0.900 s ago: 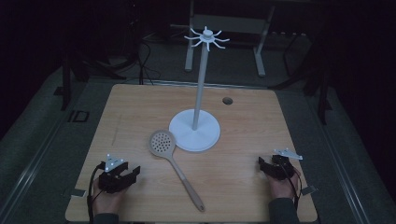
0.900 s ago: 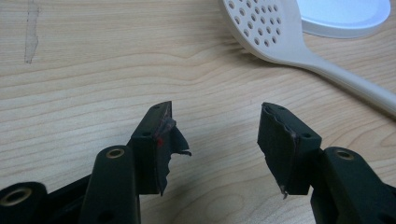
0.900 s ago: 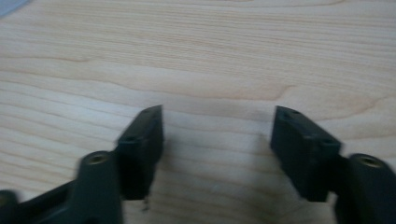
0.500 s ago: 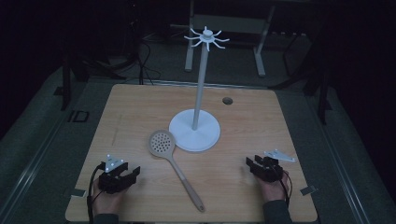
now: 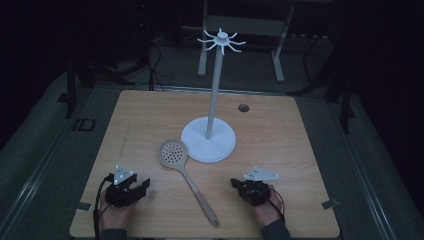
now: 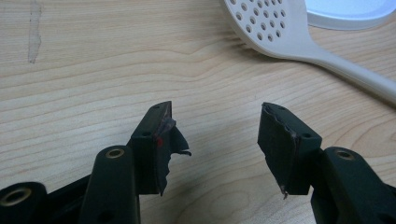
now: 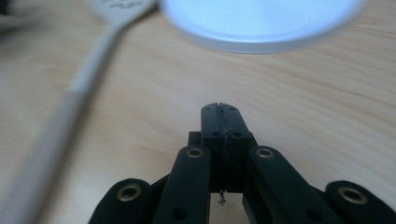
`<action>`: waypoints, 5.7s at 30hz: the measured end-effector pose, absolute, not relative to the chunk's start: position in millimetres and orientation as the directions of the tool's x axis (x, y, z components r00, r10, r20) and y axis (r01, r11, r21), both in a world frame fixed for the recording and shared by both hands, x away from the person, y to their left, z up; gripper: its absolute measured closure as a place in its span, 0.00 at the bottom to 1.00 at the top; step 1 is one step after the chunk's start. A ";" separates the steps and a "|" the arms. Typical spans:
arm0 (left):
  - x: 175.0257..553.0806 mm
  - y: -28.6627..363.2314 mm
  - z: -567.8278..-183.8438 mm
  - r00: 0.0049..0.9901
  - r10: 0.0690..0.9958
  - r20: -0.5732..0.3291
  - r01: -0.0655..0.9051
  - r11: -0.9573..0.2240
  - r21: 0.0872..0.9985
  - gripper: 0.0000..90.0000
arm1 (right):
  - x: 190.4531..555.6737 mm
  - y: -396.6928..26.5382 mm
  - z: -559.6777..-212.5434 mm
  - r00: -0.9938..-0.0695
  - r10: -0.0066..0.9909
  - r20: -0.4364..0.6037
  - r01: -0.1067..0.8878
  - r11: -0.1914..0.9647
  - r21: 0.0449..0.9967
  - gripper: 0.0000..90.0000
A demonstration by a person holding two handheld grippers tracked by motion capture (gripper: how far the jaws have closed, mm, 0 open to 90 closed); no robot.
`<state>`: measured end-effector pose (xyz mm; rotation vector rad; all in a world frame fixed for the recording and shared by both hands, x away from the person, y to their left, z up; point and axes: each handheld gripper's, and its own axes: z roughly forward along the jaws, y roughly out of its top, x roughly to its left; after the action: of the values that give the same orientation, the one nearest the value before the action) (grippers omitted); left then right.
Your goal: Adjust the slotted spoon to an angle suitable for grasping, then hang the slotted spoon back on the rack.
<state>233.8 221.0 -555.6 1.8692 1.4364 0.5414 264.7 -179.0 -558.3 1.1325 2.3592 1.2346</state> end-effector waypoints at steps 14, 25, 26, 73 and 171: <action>234.4 221.0 -555.6 0.299 0.950 -0.086 0.656 -0.139 0.742 0.51 | 219.0 -104.2 -559.5 -0.851 0.508 0.134 0.410 0.481 0.775 1.00; 234.6 220.8 -555.4 0.300 0.950 -0.081 0.655 -0.143 0.742 0.51 | 205.7 -89.9 -574.7 -0.877 0.471 0.095 0.387 0.573 0.722 1.00; 234.6 220.8 -555.4 0.300 0.950 -0.081 0.655 -0.143 0.742 0.51 | 205.7 -89.9 -574.7 -0.877 0.471 0.095 0.387 0.573 0.722 1.00; 234.3 219.0 -554.9 0.305 0.948 -0.092 0.654 -0.138 0.743 0.51 | 297.5 -252.5 -566.9 -0.475 0.874 0.106 0.612 0.241 0.753 0.98; 361.2 6.9 -547.8 0.910 0.413 0.044 0.349 -0.817 0.459 0.61 | 310.5 -317.9 -565.5 -0.261 0.959 0.112 0.601 0.071 0.796 0.63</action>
<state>361.2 6.9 -547.8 2.6205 0.5521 0.1956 310.5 -317.9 -565.5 1.5447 1.9081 1.0609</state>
